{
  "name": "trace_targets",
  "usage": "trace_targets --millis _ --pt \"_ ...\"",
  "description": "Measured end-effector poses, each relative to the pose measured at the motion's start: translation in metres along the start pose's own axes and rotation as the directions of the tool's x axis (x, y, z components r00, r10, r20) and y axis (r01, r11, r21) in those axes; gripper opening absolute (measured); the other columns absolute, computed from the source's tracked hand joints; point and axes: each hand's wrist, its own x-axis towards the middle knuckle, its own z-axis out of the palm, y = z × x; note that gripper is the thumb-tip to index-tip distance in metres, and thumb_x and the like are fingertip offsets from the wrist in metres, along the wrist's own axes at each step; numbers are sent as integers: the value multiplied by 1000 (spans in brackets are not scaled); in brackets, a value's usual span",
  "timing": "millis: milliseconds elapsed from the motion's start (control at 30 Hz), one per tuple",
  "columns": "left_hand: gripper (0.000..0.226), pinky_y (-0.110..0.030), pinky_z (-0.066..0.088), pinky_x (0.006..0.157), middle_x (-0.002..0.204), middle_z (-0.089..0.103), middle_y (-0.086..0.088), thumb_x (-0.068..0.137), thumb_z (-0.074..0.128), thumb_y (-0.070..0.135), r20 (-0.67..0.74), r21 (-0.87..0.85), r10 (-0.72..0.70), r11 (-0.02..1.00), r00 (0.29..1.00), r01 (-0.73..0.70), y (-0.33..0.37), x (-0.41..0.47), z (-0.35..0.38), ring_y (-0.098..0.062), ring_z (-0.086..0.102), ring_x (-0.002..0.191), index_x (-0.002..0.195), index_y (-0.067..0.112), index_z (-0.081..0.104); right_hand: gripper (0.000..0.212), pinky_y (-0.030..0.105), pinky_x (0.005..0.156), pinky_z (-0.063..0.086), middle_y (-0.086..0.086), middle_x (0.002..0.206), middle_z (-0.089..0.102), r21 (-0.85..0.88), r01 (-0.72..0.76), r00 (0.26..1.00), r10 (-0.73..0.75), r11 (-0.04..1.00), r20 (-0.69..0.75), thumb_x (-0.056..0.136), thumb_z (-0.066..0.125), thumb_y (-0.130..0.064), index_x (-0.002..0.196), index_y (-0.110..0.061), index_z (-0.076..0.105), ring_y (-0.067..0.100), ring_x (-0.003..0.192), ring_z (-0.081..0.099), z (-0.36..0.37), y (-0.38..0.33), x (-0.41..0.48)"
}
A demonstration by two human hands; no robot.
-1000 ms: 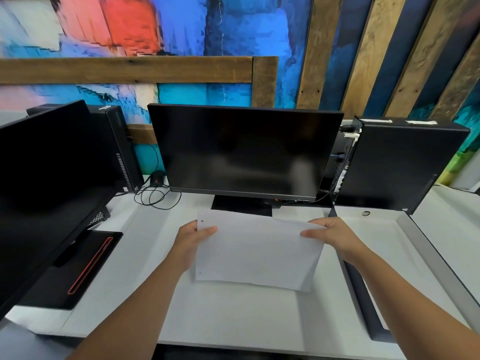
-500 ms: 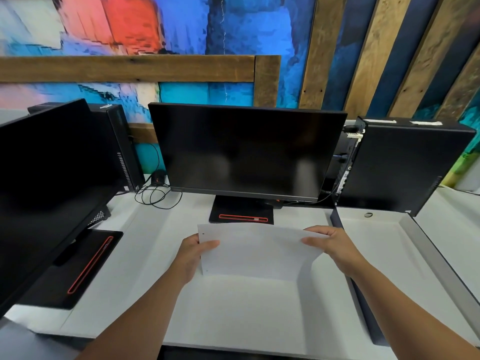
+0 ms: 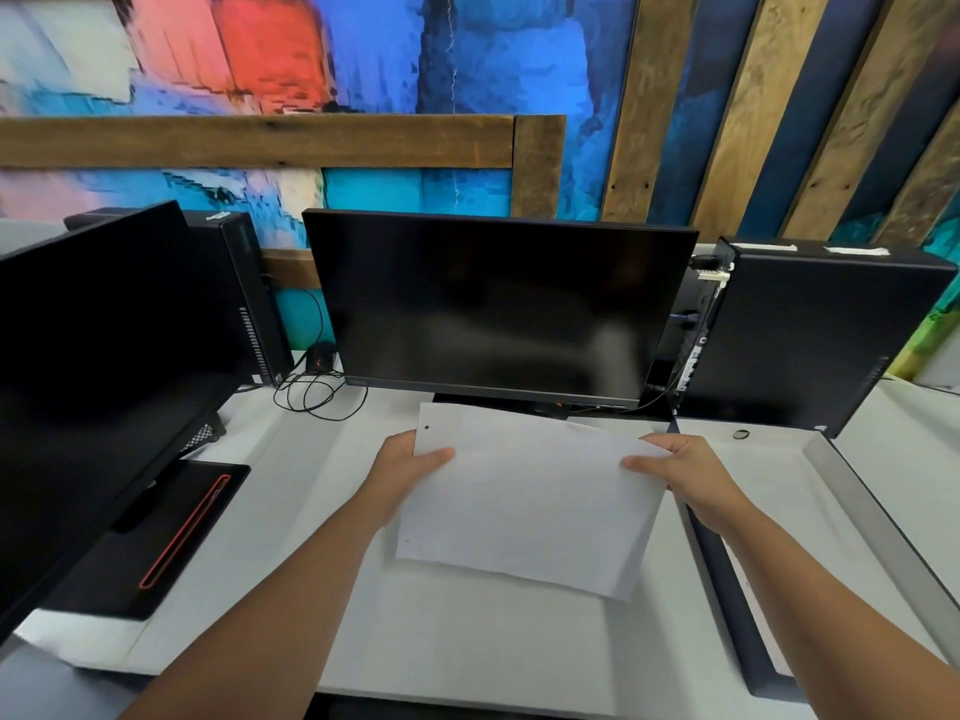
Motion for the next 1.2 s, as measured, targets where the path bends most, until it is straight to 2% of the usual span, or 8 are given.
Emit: trace_targets --millis 300,400,633,700,800,933,1100,1200 --pt "17 -44 56 81 98 73 -15 82 71 8 68 133 27 991 997 -36 20 14 10 -33 70 87 99 8 71 9 20 66 48 -9 69 69 -394 82 987 -20 915 160 79 73 -17 71 -21 74 7 64 63 13 -25 9" --pt "16 -42 56 79 96 73 -14 81 71 8 78 150 19 988 997 -30 25 15 12 -30 70 85 97 10 71 22 16 62 45 -14 60 65 -365 76 984 -11 928 177 82 70 -15 63 -26 72 4 58 60 18 -27 9" --pt "17 -28 56 71 90 75 -5 76 77 13 18 226 -5 974 1000 1 29 16 5 -19 70 77 92 10 72 9 20 61 51 7 75 72 -211 -23 981 62 977 183 82 68 -9 78 -6 76 15 63 64 14 -19 6" --pt "11 -21 54 62 81 72 -1 76 77 12 -17 225 -15 974 1000 18 24 15 0 -16 67 70 85 10 71 9 22 61 51 8 75 73 -147 -60 981 86 987 175 82 68 -9 77 -6 75 17 64 65 10 -15 4" --pt "16 -16 50 55 80 70 -2 75 77 8 -82 168 -41 984 996 54 14 15 -6 -15 64 67 89 6 70 8 28 68 53 11 79 73 -68 -98 983 107 993 149 81 69 -9 77 -6 75 22 68 66 5 -5 5" --pt "31 -26 54 69 97 68 -9 74 75 2 -170 18 -89 995 981 93 8 17 -7 -22 65 82 103 9 65 8 36 77 53 18 87 73 42 -157 981 151 987 121 81 69 -9 80 -5 75 28 74 68 1 7 7" --pt "40 -32 54 78 115 67 -11 82 64 -6 -66 -283 -115 955 991 92 6 13 0 -26 65 98 120 8 59 18 44 84 51 24 94 71 104 -182 980 172 978 101 81 69 -14 88 2 71 32 79 66 8 16 7" --pt "38 -33 53 80 117 66 -10 86 61 -3 -47 -366 -108 927 993 84 5 11 4 -25 64 100 123 7 57 11 37 76 51 19 86 71 144 -185 980 172 972 99 82 68 -11 82 -1 71 28 72 65 16 17 4"
